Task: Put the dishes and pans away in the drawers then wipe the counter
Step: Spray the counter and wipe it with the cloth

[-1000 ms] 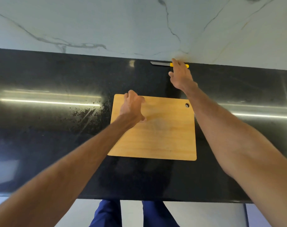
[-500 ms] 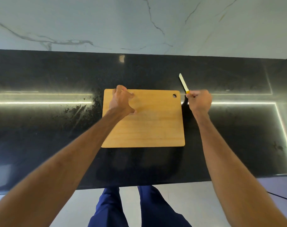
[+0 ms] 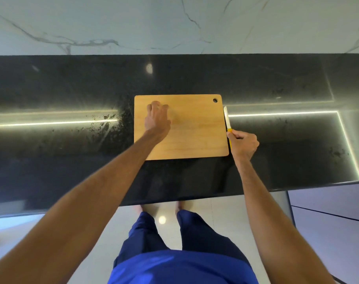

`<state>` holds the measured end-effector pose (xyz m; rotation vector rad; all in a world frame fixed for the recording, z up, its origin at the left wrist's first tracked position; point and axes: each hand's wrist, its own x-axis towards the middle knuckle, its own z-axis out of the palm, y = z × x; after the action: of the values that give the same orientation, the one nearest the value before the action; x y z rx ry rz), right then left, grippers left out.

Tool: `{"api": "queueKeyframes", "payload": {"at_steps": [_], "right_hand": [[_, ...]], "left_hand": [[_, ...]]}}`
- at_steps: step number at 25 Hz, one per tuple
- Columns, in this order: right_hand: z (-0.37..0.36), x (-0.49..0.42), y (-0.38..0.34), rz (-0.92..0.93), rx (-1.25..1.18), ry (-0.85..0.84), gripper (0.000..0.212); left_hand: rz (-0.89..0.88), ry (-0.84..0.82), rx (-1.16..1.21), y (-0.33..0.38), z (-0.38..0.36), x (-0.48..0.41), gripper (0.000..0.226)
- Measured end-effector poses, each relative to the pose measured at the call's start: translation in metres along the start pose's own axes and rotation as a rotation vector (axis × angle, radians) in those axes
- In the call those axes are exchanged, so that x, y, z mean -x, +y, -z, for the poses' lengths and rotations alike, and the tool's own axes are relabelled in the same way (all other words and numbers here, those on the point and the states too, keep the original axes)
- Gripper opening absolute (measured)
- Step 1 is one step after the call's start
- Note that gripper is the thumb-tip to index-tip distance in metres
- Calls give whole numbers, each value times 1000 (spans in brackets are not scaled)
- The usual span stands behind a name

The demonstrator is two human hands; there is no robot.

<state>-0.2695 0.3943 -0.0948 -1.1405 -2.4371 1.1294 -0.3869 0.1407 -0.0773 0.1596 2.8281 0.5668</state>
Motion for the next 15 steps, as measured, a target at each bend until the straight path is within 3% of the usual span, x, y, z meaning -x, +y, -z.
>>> {"api": "queueKeyframes", "payload": {"at_steps": [12, 15], "right_hand": [[6, 9, 0, -33, -22, -30, 23], [7, 10, 0, 10, -9, -23, 13]], "left_hand": [[-66, -108, -71, -10, -7, 45, 58], [-82, -113, -79, -10, -7, 52, 58]]}}
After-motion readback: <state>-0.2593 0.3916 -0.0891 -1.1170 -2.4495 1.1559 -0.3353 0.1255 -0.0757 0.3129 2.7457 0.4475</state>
